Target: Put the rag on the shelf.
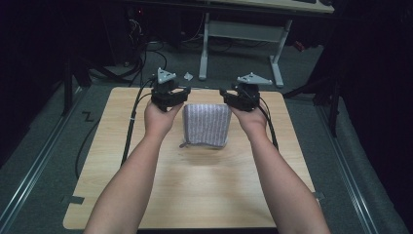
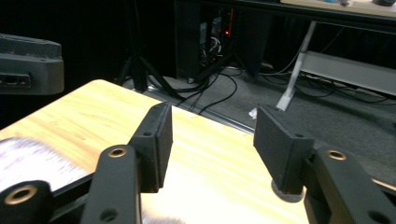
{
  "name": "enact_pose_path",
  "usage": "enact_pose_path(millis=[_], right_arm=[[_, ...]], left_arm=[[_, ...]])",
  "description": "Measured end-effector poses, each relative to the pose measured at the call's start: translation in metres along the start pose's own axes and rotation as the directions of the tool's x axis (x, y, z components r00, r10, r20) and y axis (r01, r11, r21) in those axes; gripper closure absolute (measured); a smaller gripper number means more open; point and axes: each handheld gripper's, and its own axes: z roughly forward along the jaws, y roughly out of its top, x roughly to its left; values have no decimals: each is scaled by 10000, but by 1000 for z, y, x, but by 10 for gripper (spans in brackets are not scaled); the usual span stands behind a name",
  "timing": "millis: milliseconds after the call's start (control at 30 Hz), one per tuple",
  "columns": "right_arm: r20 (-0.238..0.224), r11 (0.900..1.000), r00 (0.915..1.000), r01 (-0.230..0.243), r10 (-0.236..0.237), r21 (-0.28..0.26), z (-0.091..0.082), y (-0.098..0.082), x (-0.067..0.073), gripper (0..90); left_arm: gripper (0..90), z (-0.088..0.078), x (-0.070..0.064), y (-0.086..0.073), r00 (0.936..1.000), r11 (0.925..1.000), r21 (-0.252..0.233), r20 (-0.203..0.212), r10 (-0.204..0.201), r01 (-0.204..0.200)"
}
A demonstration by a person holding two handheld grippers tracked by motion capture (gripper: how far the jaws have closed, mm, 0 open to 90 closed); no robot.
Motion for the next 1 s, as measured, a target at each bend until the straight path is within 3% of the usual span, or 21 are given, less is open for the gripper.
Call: enact_pose_path(millis=[100,233,367,467,667,800,1000], right_arm=[[-8,9996,10000,-34,34,-273,-16,-10,2,459],[113,9995,9999,128,-124,-284,-34,-25,1,455],[164,9994,9998,82,-76,-351,-51,-44,-5,449],[313,9992,9990,329,-322,-242,-62,-60,-7,447],[493,9984,9973,528,-536,187,-78,-98,-11,446],[476,9977,9977,451,-475,505,-85,-124,-13,446],[405,9934,9974,555,-598,1000,-96,-160,-9,434]], left_arm=[[488,-16,-6,-8,9996,9995,-92,62,291,-291],[485,-37,-10,-24,9987,9995,-151,420,288,-282],[461,-54,-13,-44,9984,9993,-139,440,353,-347],[453,-63,-12,-62,9982,9994,-24,487,345,-344],[443,-69,-8,-106,9981,9980,601,602,139,-175],[447,-69,0,-135,9959,9921,1168,730,-541,453],[438,-75,-2,-179,9942,9776,2028,787,-731,558]])
